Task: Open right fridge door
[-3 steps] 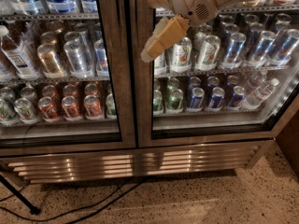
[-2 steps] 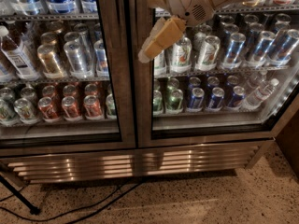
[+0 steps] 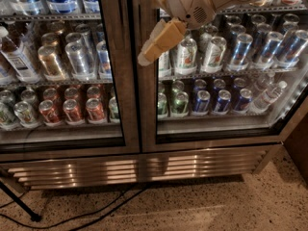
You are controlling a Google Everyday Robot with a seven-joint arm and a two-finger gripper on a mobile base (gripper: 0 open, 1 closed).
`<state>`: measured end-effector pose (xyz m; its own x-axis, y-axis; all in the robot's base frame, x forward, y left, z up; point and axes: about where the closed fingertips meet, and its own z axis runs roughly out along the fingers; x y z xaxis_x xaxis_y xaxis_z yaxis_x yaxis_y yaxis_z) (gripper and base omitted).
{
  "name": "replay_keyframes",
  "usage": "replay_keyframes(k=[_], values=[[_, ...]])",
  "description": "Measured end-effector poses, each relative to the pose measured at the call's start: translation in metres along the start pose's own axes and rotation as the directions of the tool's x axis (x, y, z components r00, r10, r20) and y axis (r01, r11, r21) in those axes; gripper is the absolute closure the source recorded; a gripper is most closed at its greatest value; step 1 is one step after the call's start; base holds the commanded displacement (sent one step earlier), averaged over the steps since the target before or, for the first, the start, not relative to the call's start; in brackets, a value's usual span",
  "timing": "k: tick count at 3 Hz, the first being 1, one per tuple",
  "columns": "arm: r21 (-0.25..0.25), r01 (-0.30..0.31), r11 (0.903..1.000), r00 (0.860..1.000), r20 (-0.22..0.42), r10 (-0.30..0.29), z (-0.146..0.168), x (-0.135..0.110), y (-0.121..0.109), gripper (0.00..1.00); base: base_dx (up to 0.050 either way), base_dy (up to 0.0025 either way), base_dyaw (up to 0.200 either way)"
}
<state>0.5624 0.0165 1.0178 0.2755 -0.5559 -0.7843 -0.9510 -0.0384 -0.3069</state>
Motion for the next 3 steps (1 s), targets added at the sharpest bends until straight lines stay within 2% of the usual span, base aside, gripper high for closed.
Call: replay_keyframes(k=[3], values=[[-0.034, 0.006, 0.9994, 1.000, 0.014, -0.006, 0.0030, 0.0007, 0.0053, 0.11, 0.000, 0.00000, 0.000]])
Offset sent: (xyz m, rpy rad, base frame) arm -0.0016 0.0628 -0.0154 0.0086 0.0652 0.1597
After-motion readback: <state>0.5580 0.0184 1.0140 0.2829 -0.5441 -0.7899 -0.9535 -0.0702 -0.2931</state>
